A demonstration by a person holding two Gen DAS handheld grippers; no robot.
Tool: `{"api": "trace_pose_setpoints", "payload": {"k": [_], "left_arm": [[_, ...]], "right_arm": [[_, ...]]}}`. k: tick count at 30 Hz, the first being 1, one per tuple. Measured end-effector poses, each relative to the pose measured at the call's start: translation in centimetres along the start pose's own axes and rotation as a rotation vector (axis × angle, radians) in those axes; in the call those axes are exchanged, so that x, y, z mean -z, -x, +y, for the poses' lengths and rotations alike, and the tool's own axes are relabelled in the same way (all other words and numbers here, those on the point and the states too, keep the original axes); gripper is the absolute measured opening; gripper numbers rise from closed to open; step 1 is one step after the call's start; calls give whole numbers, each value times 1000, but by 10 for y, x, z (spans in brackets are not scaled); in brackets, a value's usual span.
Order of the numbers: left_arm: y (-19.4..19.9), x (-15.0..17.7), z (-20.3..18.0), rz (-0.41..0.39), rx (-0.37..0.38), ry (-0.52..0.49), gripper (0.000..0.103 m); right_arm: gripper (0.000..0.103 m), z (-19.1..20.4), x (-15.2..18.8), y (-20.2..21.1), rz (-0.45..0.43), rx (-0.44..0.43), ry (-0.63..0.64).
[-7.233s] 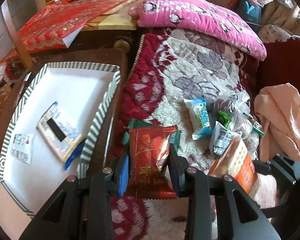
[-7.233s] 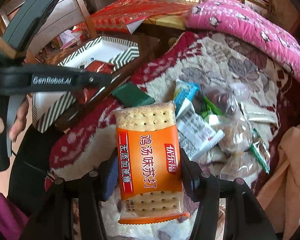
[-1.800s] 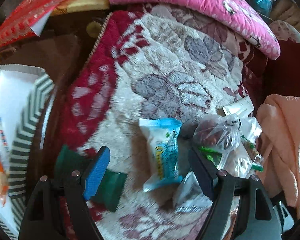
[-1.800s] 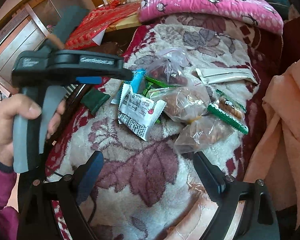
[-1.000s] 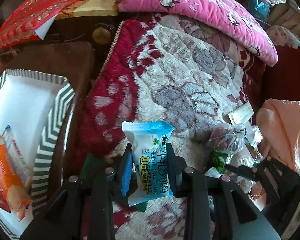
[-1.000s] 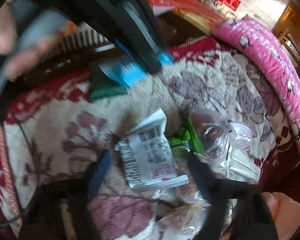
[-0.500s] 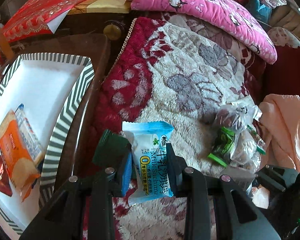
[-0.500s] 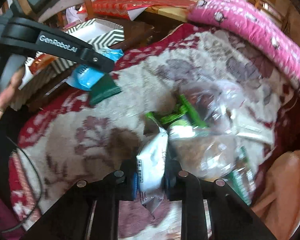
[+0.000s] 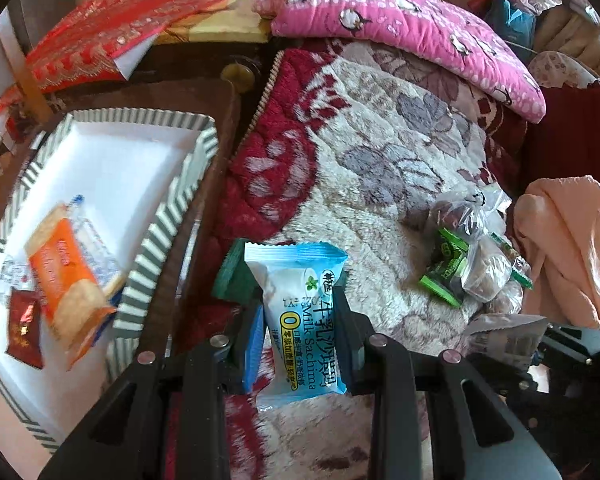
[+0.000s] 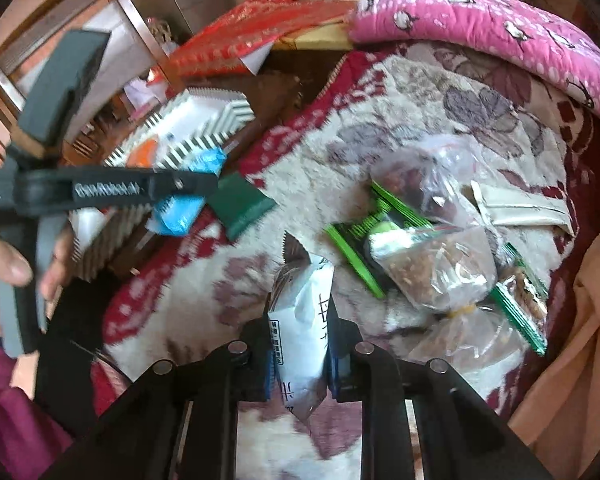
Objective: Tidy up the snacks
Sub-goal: 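Carry the Milk Sachima pack and white packet over the white tray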
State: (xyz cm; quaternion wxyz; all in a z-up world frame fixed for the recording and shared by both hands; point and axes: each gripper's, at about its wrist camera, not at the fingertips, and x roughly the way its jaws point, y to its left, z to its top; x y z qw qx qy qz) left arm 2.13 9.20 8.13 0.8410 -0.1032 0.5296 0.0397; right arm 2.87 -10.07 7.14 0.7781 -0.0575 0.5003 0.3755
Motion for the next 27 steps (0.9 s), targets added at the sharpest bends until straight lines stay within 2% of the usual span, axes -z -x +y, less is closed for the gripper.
{"api": "trace_pose_setpoints", "payload": {"k": [10,27], "left_arm": [[41,13,36,-98,-104,4,30],[76,27,118,-163,-202,127,30]], "right_arm": [[20,50,-25,-6,-25,-63,51],[21,120,-63,-34,1,-117,174]]}}
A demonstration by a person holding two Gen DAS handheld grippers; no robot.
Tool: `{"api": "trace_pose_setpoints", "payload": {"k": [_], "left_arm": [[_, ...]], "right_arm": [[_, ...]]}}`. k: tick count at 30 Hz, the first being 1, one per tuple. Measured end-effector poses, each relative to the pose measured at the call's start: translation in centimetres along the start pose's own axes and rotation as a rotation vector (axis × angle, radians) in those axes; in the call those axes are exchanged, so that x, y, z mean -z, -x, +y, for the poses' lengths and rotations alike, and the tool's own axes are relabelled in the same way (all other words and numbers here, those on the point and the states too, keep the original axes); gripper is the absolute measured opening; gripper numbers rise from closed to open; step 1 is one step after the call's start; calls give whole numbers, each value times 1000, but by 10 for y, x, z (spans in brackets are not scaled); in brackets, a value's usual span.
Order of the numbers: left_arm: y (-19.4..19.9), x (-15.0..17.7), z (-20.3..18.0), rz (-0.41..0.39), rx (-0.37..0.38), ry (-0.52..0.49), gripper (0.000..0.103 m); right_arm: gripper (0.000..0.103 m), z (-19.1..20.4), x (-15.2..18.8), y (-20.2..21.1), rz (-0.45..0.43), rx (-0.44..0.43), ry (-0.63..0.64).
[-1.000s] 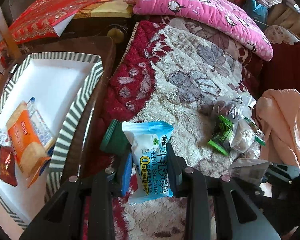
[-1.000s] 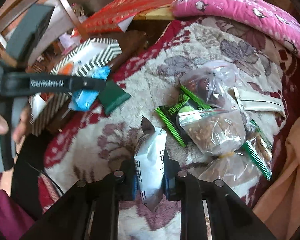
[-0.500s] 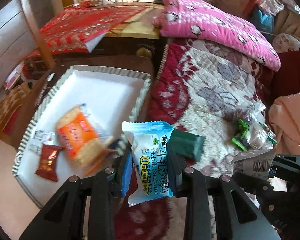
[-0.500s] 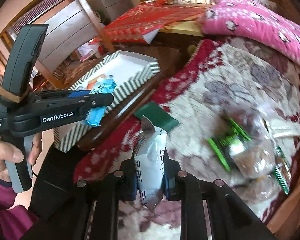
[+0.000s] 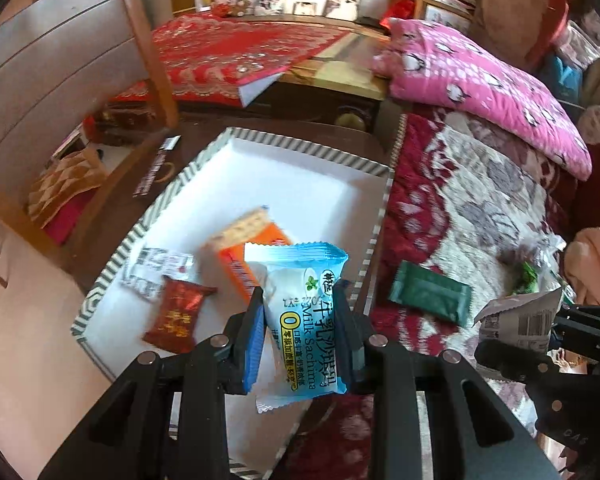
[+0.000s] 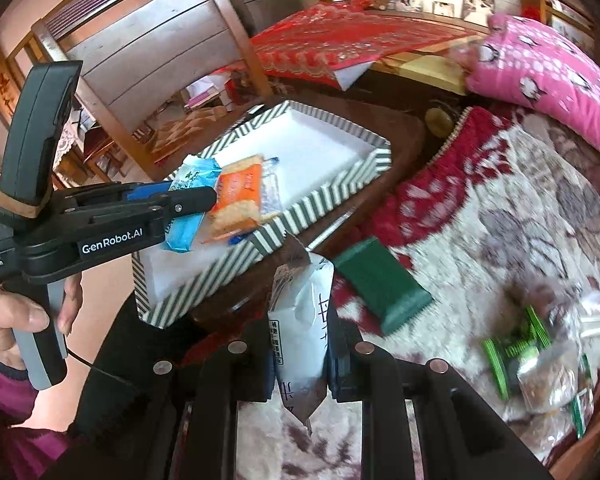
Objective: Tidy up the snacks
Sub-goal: 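Carry the Milk Sachima pack and white packet over the white tray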
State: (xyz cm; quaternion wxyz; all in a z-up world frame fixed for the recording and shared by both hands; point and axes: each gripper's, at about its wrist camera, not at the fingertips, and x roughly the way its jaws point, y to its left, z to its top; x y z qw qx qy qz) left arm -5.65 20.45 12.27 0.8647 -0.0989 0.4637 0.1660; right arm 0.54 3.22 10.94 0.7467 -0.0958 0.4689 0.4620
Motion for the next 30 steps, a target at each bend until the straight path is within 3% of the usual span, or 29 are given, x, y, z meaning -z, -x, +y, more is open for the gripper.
{"api": "trace_pose_setpoints", "payload": {"k": [16,30], "left_arm": [[-6,5,66,4,-73,111,30],[-20,6,94,29,-80,176,30]], "right_arm": [[21,54,-44,-39,41,-51,115],[21,82,-60,-67,78,-90,167]]}}
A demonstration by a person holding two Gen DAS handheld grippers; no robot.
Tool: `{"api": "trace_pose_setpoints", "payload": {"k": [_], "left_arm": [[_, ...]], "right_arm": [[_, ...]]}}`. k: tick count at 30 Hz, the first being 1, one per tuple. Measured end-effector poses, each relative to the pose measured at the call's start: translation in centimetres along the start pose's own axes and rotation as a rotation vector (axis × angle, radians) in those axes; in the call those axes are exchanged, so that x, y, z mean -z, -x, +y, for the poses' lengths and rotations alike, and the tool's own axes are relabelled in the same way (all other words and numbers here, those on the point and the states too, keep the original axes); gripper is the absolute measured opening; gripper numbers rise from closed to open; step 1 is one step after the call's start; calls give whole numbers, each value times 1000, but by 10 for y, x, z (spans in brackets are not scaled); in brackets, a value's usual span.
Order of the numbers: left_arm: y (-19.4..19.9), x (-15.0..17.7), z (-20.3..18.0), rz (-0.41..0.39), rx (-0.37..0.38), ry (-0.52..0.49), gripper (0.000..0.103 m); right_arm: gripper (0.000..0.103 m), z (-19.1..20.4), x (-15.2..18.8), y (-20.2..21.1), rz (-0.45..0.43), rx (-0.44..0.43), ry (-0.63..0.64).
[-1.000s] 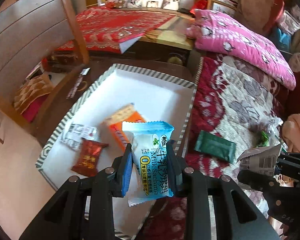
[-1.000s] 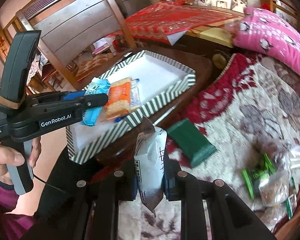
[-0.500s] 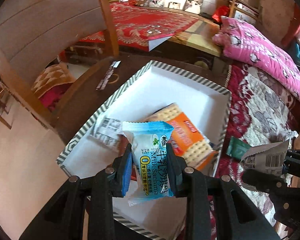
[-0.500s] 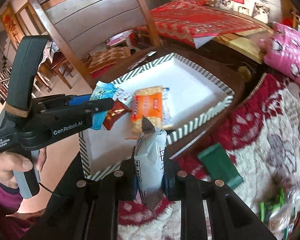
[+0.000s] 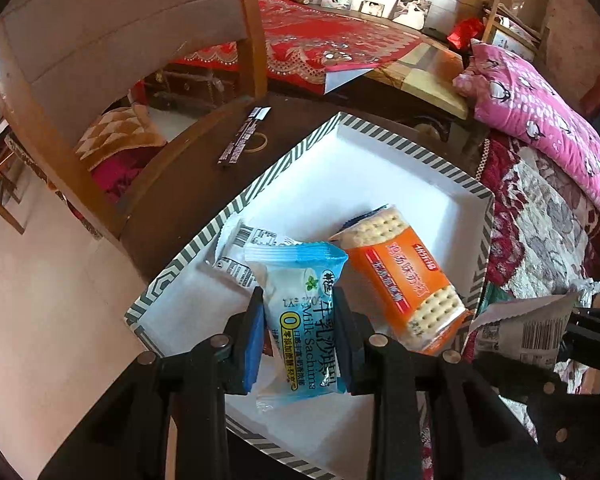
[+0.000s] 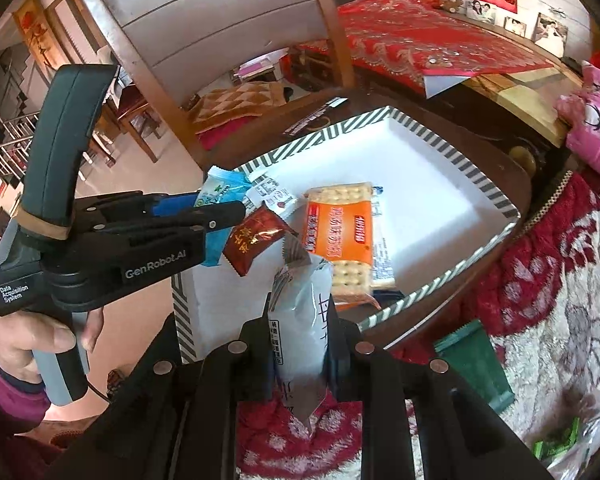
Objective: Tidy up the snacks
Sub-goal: 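Carry the Milk Sachima pack and white packet over the white tray, then lower both packets into the tray and open both grippers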
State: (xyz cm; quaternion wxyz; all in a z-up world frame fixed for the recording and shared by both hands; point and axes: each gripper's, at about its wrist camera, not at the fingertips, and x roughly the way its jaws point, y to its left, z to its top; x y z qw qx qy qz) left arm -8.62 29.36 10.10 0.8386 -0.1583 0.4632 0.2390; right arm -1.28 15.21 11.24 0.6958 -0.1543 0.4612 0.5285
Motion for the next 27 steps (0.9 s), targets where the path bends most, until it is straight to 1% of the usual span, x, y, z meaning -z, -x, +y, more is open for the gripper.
{"api": "trace_pose_setpoints", "payload": {"k": [16,27], "left_arm": [[-14,-3,9,19,-15,25,30],[-27,-4,12,41,-22,31,30]], "right_arm": [[21,18,-8,-28,46,-58,29],[21,29,-5,-61,103,-122,29]]}}
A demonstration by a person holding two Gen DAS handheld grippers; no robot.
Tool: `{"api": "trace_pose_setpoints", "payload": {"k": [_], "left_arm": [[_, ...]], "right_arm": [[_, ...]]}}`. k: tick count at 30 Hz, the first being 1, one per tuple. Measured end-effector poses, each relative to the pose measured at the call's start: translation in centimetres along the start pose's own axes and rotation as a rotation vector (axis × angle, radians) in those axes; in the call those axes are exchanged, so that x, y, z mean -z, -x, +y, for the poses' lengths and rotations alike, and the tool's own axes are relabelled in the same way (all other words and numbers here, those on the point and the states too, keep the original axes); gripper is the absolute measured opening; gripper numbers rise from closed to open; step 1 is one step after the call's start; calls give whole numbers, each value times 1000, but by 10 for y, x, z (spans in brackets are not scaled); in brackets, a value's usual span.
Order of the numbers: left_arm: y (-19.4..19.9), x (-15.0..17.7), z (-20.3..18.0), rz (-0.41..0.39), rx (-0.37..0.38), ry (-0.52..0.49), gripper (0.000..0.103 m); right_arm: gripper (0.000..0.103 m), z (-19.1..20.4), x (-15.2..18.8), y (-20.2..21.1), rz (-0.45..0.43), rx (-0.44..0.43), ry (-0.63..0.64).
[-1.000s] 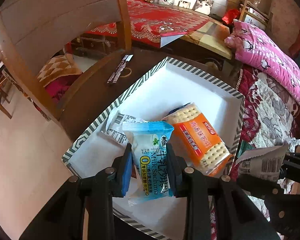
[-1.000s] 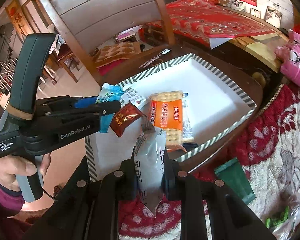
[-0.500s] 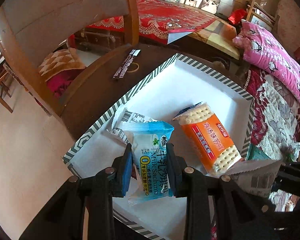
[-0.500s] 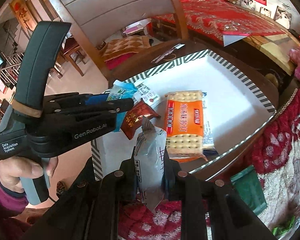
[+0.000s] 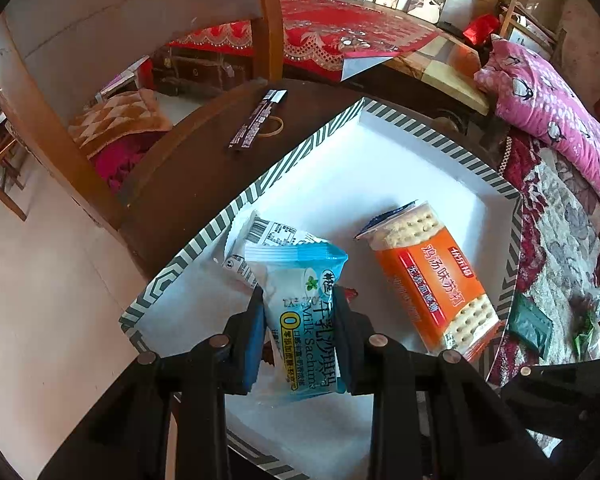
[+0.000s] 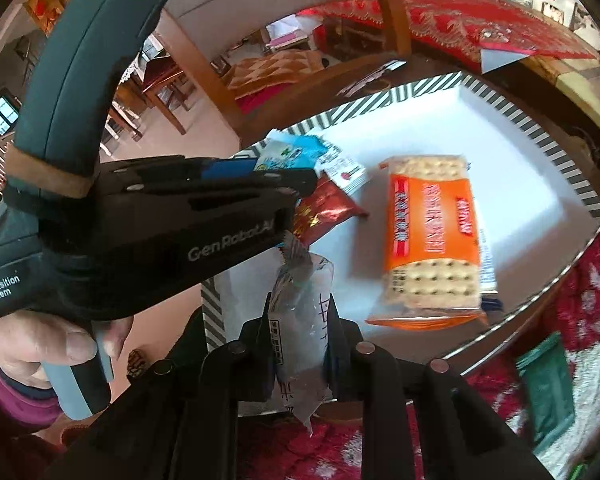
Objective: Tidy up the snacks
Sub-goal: 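Lower both packets into the tray and open both grippers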
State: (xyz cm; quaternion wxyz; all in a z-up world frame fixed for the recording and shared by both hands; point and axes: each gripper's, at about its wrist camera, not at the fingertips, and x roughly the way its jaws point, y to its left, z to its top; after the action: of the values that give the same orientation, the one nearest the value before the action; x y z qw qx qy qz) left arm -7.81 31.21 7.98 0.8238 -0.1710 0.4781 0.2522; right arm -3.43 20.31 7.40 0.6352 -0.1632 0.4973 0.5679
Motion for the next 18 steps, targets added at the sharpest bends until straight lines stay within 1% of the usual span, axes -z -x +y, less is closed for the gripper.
{"api": "trace_pose_setpoints", "payload": {"k": [7,9,11,13,15,16,17,18], "left_arm": [[-8,0,1,19,-4,13,30],[-10,-1,1,22,-7,13,30],[-12,-1,1,28,-12,16,34],[-13,-1,2,33,-7,25,46],[-12,-1,2,29,-8,37,53],[-11,-1,2,27,-9,38,58],[-10,-1,2,28,-10,40,60],[-9,0,1,29,-8,41,64]], "right_arm": [[22,-7,-3,-16,28,0,-11],[22,-11,-3,-22,34,12,-19],[22,-16,-3,-23,29,5,-36],[23,-19,-4,-21,23,13,-41],[31,-20,-3,-19,22,17,-40],[40,-21,-3,-17,18,19,-42],[49,-22,-2,-15,10,22,-48],[51,-24,-2,-12,3,21,-57]]}}
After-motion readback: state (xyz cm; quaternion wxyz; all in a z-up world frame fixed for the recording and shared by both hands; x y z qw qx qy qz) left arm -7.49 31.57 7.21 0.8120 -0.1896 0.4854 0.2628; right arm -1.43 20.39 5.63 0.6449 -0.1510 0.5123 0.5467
